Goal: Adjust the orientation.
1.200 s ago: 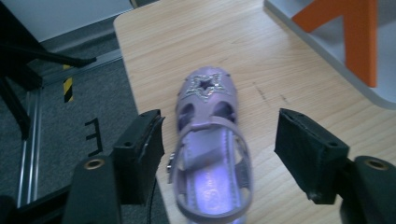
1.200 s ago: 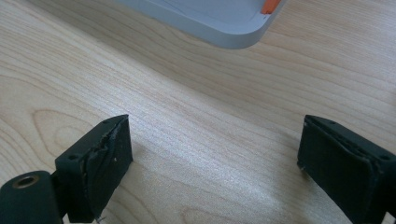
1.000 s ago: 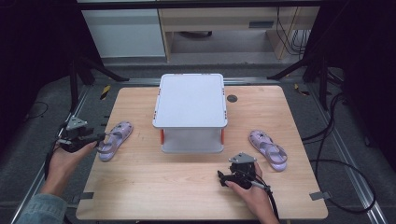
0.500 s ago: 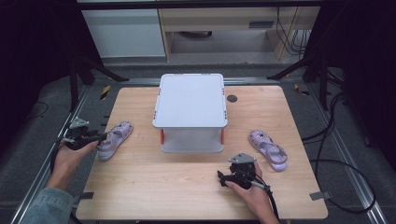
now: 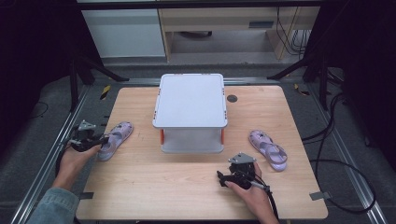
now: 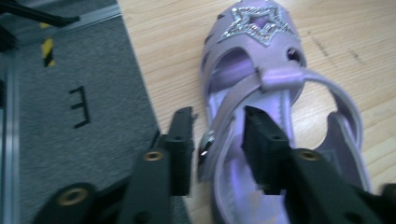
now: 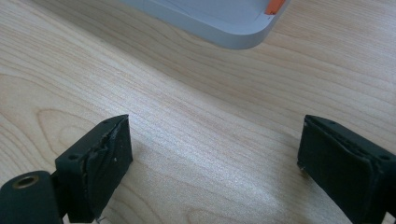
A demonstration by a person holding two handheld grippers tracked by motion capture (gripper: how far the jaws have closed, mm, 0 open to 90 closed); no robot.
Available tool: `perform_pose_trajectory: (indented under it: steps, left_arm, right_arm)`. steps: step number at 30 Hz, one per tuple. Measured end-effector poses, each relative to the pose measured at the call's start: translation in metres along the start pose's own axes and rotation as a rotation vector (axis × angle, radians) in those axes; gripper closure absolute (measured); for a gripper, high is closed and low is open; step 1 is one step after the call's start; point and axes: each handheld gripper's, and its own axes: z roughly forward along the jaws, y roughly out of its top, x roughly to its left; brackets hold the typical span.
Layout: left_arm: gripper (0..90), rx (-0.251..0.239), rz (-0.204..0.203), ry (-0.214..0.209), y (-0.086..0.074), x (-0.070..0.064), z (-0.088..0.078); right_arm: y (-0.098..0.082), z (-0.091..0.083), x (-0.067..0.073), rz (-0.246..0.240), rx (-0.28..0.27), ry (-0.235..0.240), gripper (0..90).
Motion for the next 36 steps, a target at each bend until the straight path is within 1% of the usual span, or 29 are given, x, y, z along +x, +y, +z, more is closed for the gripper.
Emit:
perform_pose_trajectory:
  steps: [1,3,5,7,9,12,13,15,17,19,20,21,24,27,30,34,36]
  left_arm:
    - [73.2,0.002,0.002,0.009,0.000,0.000,0.000]
    - [73.9,0.008,-0.008,0.018,0.000,0.001,0.000]
    - [76.4,0.013,0.008,0.022,0.000,0.000,-0.001]
    - [78.3,0.006,0.008,0.018,0.001,-0.003,-0.002]
    - [80.1,0.002,0.020,0.021,0.003,-0.011,-0.008]
    - [80.9,-0.018,0.030,0.017,0.004,-0.024,-0.018]
    - [81.0,-0.034,0.026,0.011,0.004,-0.030,-0.024]
    - [81.3,-0.051,0.025,-0.003,0.004,-0.040,-0.033]
    - [81.3,-0.070,0.016,-0.017,0.002,-0.054,-0.044]
    - [81.3,-0.083,0.023,-0.020,-0.002,-0.070,-0.055]
    - [81.3,-0.089,0.022,-0.029,-0.005,-0.078,-0.060]
    - [81.2,-0.091,0.032,-0.041,-0.008,-0.089,-0.065]
    - [81.3,-0.098,0.055,-0.075,-0.016,-0.111,-0.073]
    - [81.3,-0.095,0.088,-0.101,-0.023,-0.134,-0.076]
    - [81.4,-0.081,0.117,-0.128,-0.028,-0.153,-0.073]
    - [81.4,-0.066,0.144,-0.164,-0.031,-0.176,-0.067]
    - [81.4,-0.062,0.153,-0.176,-0.030,-0.184,-0.066]
  right_arm:
    - [0.000,0.000,0.000,0.000,0.000,0.000,10.1]
    - [0.000,0.000,0.000,0.000,0.000,0.000,10.1]
    - [0.000,0.000,0.000,0.000,0.000,0.000,10.1]
    - [0.000,0.000,0.000,-0.001,0.000,0.002,10.1]
    - [0.000,0.000,0.000,-0.002,0.000,0.002,10.1]
    - [0.000,0.000,0.000,-0.001,0.000,0.002,10.1]
    - [0.000,0.000,0.000,-0.001,0.000,0.002,10.1]
    - [0.000,0.000,0.000,-0.001,0.000,0.002,10.1]
    - [0.000,0.000,0.000,-0.001,0.000,0.002,10.1]
    - [0.000,0.000,0.000,-0.001,0.000,0.002,10.1]
    - [0.000,0.000,0.000,-0.001,0.000,0.002,10.1]
    - [0.000,0.000,0.000,-0.001,0.000,0.001,10.1]
    - [0.000,0.000,0.000,0.000,0.000,0.001,10.1]
    - [0.000,0.000,0.000,0.001,0.000,0.000,10.1]
    - [0.000,0.000,0.001,0.000,0.001,0.000,10.1]
    - [0.000,0.000,0.001,0.001,0.000,0.001,10.1]
    - [0.000,0.000,0.001,0.000,0.000,0.001,10.1]
